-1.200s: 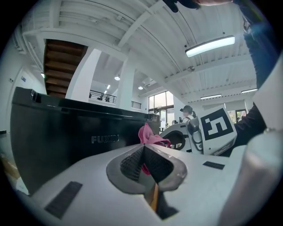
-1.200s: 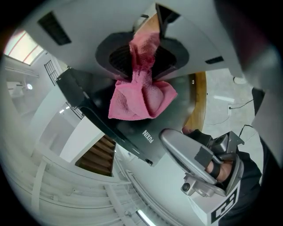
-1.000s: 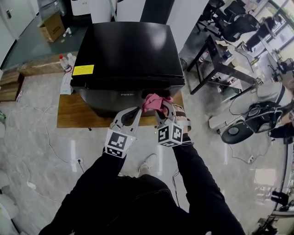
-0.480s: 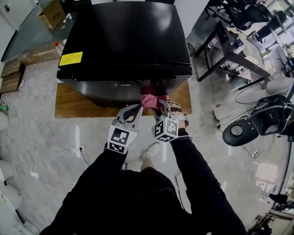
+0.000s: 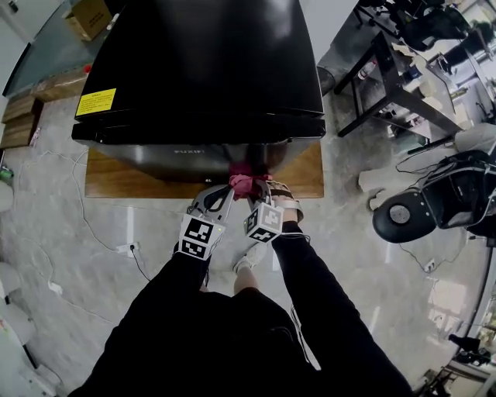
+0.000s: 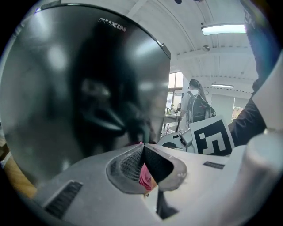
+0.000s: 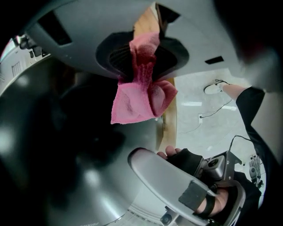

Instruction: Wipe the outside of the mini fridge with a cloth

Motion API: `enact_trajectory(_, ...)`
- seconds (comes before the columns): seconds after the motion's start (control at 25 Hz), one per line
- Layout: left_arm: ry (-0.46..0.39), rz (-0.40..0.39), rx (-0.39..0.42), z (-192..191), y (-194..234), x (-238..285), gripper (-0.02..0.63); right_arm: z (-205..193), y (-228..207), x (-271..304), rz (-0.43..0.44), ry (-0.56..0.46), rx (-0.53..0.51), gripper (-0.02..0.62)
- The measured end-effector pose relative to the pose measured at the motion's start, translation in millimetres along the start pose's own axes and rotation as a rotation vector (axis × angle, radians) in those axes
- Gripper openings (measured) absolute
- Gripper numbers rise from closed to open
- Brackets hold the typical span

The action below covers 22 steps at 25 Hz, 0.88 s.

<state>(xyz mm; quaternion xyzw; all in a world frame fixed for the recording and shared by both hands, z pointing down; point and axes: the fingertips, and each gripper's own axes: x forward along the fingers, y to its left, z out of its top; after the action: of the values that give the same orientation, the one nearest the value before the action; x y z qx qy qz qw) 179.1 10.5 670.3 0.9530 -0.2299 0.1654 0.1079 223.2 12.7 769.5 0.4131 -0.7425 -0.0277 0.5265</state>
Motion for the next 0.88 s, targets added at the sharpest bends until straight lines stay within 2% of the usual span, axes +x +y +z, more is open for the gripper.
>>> enact_trajectory(0.2, 0.002, 0.014, -0.017, -8, -2, 9, 0.006, -15, 15, 26, 0.066, 0.023, 0.0, 0.101)
enact_trajectory(0.4, 0.001, 0.01, 0.004, 13, -30, 6, 0.006, -15, 11, -11, 0.089, -0.077, 0.067, 0.101)
enact_trajectory(0.48, -0.024, 0.008, 0.003, 34, -47, 1, 0.006, -22, -2, -42, 0.062, -0.119, 0.126, 0.101)
enact_trajectory(0.64, -0.131, -0.008, -0.008, 95, -88, -2, 0.006, -37, -45, -115, -0.024, -0.189, 0.233, 0.101)
enact_trajectory(0.76, -0.202, -0.037, -0.012, 142, -123, 4, 0.006, -49, -86, -164, -0.095, -0.243, 0.28, 0.101)
enact_trajectory(0.88, -0.248, -0.066, -0.055, 179, -150, 8, 0.006, -57, -122, -206, -0.155, -0.282, 0.293, 0.103)
